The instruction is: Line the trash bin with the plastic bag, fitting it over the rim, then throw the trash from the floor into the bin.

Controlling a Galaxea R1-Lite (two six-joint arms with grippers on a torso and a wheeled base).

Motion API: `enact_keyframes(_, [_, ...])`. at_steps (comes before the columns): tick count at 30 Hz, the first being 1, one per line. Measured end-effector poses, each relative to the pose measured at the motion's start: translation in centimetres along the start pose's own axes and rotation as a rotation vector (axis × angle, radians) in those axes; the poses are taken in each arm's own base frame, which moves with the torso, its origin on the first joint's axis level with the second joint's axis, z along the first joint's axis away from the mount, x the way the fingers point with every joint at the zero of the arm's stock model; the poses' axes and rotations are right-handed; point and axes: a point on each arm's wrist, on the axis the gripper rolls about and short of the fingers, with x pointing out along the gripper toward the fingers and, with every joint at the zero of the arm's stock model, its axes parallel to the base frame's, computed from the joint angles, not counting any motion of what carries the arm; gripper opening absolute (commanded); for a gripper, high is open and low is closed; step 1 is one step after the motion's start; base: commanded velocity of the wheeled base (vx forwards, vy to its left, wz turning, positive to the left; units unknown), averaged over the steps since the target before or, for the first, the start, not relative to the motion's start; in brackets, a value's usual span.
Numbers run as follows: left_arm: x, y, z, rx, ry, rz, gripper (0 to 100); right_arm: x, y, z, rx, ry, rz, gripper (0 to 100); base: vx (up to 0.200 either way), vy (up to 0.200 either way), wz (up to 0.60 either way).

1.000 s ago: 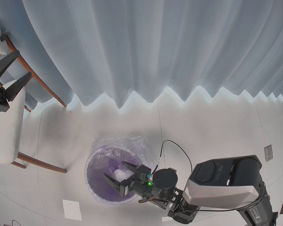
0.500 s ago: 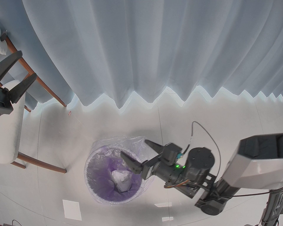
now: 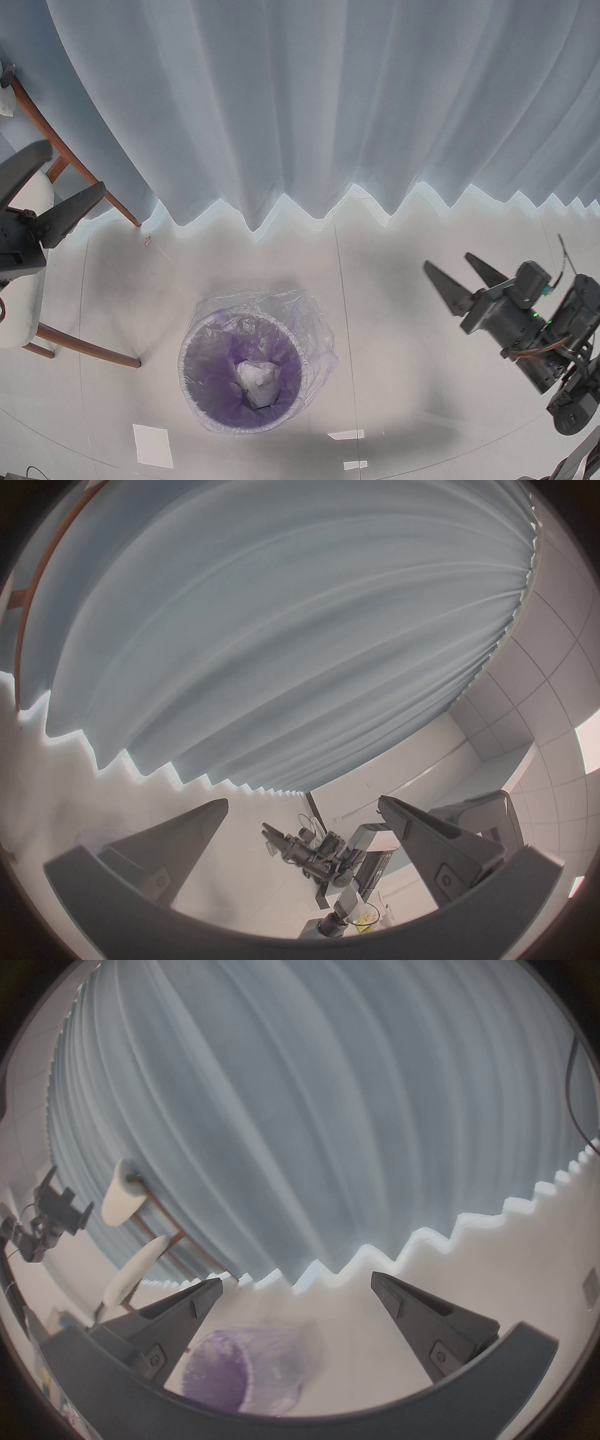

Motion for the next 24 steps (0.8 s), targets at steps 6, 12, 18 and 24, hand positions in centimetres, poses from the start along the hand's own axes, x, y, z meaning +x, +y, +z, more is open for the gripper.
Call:
enact_keyframes(6, [-0.7, -1.4, -0.3, 0.039, 0.017, -0.052, 100, -3.7, -3.6, 2.9, -0.042, -0.121, -0.217, 100, 0.0, 0.0, 0.0])
enact_keyframes(12, [-2.8, -3.7, -1.7, 0.083, 0.079, -0.142, 100, -8.2, -5.5, 5.4, -0.112, -0.235, -0.403, 100, 0.0, 0.0, 0.0])
enact_keyframes(18, [-5.9, -6.2, -4.0, 0.147, 0.074, -0.171, 100, -13.1, -5.2, 5.9, -0.155, -0.225, -0.497, 100, 0.0, 0.0, 0.0])
enact_keyframes(24, [-9.0, -8.2, -7.3, 0.22, 0.079, -0.194, 100, -17.3, -3.9, 4.6, -0.183, -0.151, -0.489, 100, 0.0, 0.0, 0.0])
